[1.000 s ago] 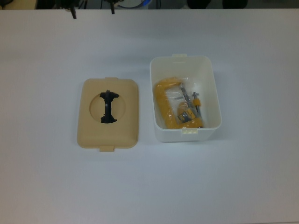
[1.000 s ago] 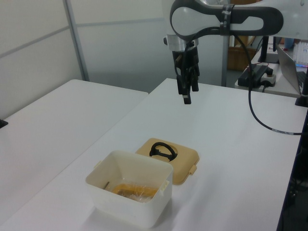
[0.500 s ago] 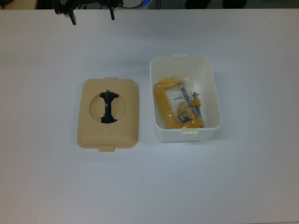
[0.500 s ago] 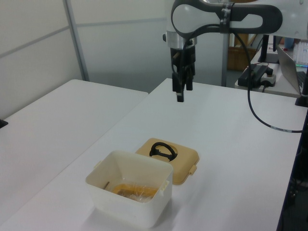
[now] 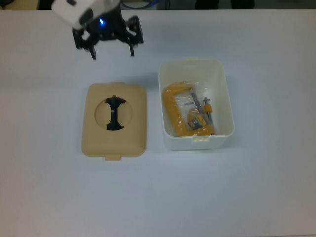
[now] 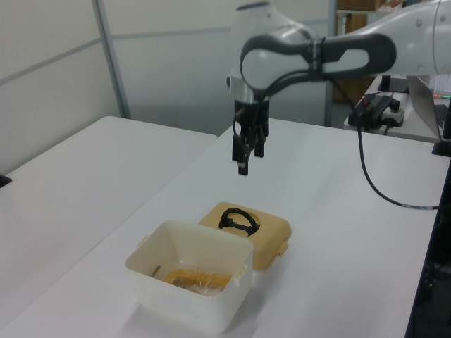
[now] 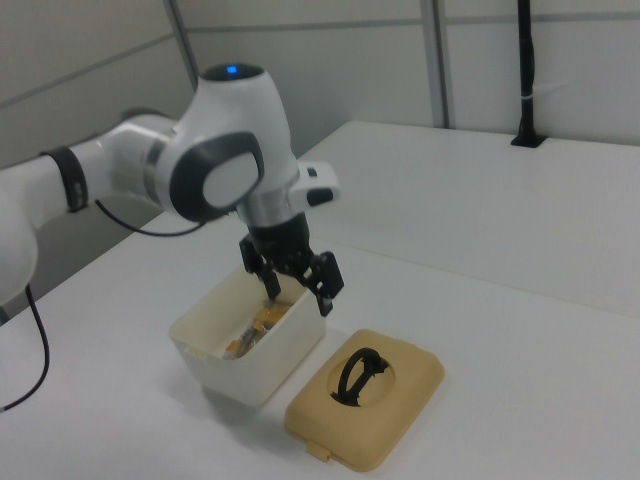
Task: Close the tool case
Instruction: 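Move the open gripper down over the black handle of the beige lid, then close the gripper on the black handle of the lid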
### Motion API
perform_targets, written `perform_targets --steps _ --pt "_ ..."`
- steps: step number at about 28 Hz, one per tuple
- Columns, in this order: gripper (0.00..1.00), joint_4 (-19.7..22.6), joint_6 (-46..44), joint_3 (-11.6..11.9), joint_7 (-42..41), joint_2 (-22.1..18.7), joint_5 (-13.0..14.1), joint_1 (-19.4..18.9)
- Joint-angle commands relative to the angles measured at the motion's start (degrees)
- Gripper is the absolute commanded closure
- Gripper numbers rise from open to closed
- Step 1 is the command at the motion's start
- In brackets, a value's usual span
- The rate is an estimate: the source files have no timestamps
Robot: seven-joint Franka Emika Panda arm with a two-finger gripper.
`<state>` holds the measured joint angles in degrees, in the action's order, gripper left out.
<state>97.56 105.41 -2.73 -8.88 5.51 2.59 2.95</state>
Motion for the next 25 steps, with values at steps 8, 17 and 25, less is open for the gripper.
perform_targets --steps 8,17,25 --pt "0.00 3.3 12.2 0.8 1.2 9.5 0.5 -1.3" --pt "0.11 3.2 15.7 1.1 1.2 12.4 -2.8 0.2" --pt "0.92 3.2 15.8 1.1 1.1 13.3 -4.0 0.2"
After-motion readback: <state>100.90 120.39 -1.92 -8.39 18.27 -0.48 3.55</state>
